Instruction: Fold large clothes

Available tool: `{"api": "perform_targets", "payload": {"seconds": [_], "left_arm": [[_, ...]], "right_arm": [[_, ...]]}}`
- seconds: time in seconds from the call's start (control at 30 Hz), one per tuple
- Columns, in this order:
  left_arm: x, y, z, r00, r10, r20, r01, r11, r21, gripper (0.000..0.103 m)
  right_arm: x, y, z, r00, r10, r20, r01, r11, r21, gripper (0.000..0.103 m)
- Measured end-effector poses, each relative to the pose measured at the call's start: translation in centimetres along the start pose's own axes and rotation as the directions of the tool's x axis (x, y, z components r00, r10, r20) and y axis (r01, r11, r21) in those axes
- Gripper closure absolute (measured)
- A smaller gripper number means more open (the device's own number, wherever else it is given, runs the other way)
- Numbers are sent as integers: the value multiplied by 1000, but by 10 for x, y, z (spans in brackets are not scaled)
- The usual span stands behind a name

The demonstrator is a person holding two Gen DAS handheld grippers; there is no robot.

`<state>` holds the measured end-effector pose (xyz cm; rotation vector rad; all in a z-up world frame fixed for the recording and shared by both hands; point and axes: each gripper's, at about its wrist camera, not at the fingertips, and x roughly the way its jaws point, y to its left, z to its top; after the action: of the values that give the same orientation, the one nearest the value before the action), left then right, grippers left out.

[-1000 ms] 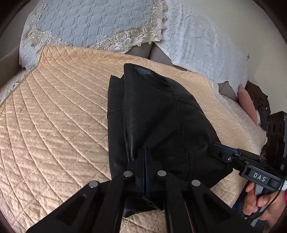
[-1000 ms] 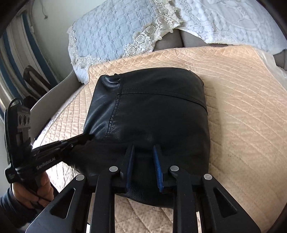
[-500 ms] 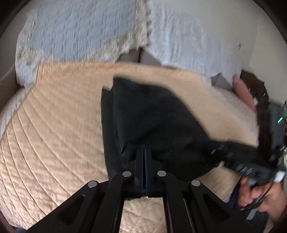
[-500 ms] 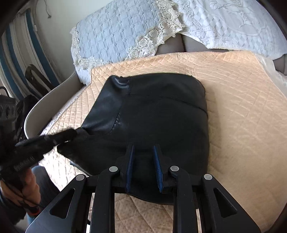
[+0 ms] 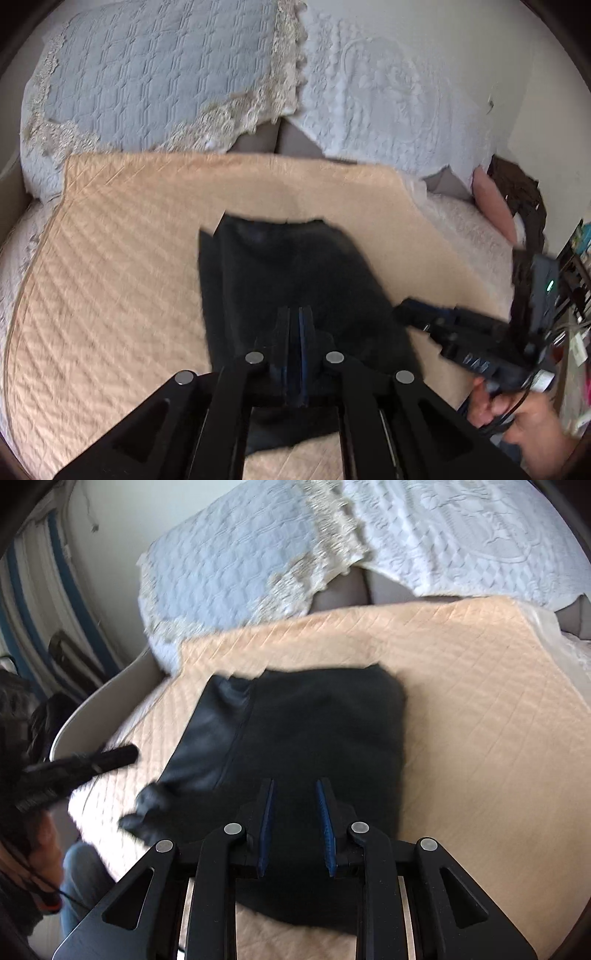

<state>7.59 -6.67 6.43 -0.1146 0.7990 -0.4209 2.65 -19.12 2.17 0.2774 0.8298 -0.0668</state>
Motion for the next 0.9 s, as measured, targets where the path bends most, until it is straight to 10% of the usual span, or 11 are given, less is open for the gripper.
{"api": "perform_targets", "payload": {"seconds": [0.1,0.33,0.73,0.9], "left_arm": [[33,-4,33,999,-41,-18,40,999,-36,80],[125,53,30,991,69,-116,-88,981,-171,92],[145,73,18,994,54,-91,-71,979,-189,96],[142,74,19,996,36,-87,-53,978,-202,97]], "right_arm": [[7,-11,14,1000,-17,6,17,1000,15,80],[40,-31,39,999,-14,-35,15,999,48,80],[118,-33,61,985,6,-173,-2,1000,24,79],[92,-31,65,989,-3,-150,8,999,31,78]]}}
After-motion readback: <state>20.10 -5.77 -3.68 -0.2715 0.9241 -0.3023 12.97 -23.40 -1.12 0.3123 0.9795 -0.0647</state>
